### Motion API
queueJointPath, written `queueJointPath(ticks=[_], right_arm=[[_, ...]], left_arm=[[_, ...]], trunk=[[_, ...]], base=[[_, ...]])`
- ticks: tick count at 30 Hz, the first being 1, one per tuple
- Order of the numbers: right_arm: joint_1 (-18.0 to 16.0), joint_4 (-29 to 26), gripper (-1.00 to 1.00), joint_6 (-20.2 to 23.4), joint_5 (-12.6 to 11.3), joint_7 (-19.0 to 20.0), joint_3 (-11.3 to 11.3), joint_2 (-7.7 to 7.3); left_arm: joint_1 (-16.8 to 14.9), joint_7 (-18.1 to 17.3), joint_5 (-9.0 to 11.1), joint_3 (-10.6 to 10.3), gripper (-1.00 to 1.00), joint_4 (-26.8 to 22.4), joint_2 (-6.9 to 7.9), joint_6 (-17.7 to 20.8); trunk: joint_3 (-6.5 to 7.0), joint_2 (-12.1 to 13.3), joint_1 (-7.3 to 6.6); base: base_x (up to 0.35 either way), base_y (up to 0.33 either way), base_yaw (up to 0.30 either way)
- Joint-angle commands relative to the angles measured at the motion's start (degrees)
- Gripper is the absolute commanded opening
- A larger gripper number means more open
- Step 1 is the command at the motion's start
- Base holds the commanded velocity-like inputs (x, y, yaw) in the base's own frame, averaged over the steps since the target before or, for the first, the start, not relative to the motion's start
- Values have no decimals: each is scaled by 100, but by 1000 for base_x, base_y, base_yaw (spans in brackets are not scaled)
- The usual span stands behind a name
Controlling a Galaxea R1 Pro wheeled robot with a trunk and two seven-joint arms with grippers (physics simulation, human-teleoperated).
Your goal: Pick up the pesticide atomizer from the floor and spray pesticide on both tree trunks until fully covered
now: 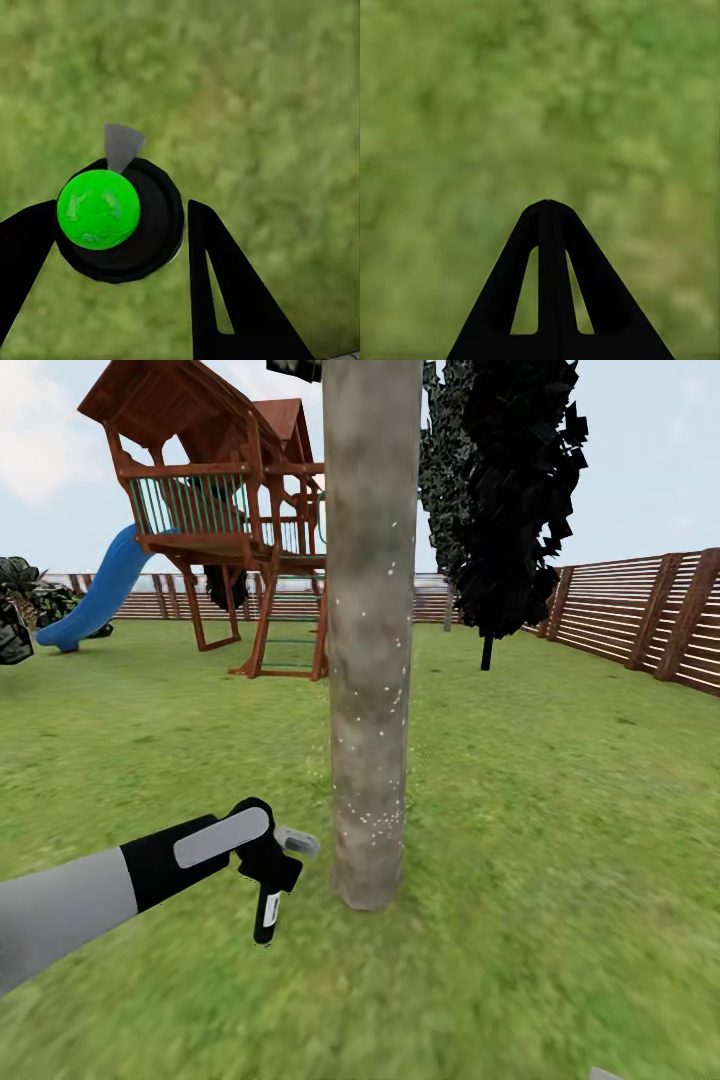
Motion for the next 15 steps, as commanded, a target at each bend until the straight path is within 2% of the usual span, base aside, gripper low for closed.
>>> queueJointPath(ticks=[1, 3, 4, 6, 7, 10, 11, 12, 15], right_arm=[[2, -15, -100, 30, -49, -29, 15, 1], [2, -14, -100, 32, -49, -32, 19, 4], [2, -17, -100, 32, -47, -34, 20, 4], [2, -15, -100, 37, -49, -37, 21, 0], [2, -14, -100, 39, -49, -40, 21, -1], [2, -16, -100, 44, -49, -50, 19, 3], [2, -16, -100, 48, -49, -53, 20, 4], [2, -15, -100, 48, -49, -54, 21, 4], [2, -14, -100, 48, -49, -62, 21, 5]], left_arm=[[-125, 89, 93, -10, -100, -12, -1, -1], [-469, 115, 193, -6, -100, -15, -3, 30], [-664, 136, 354, 0, -100, -15, -3, 56], [-1338, 430, 1041, 7, -100, -14, 5, 133], [-1667, 766, 1487, 8, -100, -15, 5, 150], [-2267, 1588, 2442, 6, -100, -18, 5, 163], [-2658, 1868, 2794, 3, -100, -12, 5, 166], [-2862, 1963, 2917, 2, -100, 0, 5, 172], [-3265, 2041, 2933, 1, -100, 5, 5, 183]], trunk=[[-6, -3, -1], [-6, -3, -1], [-6, -3, -1], [-6, -3, -1], [-6, -3, -1], [-6, -3, -1], [-6, -3, -1], [-6, -3, -1], [-6, -3, -1]], base=[[-3, 3, 0], [-1, 1, 0], [0, 0, 0], [0, 0, 0], [0, 0, 0], [0, 0, 0], [0, 0, 0], [0, 0, 0], [0, 0, 0]])
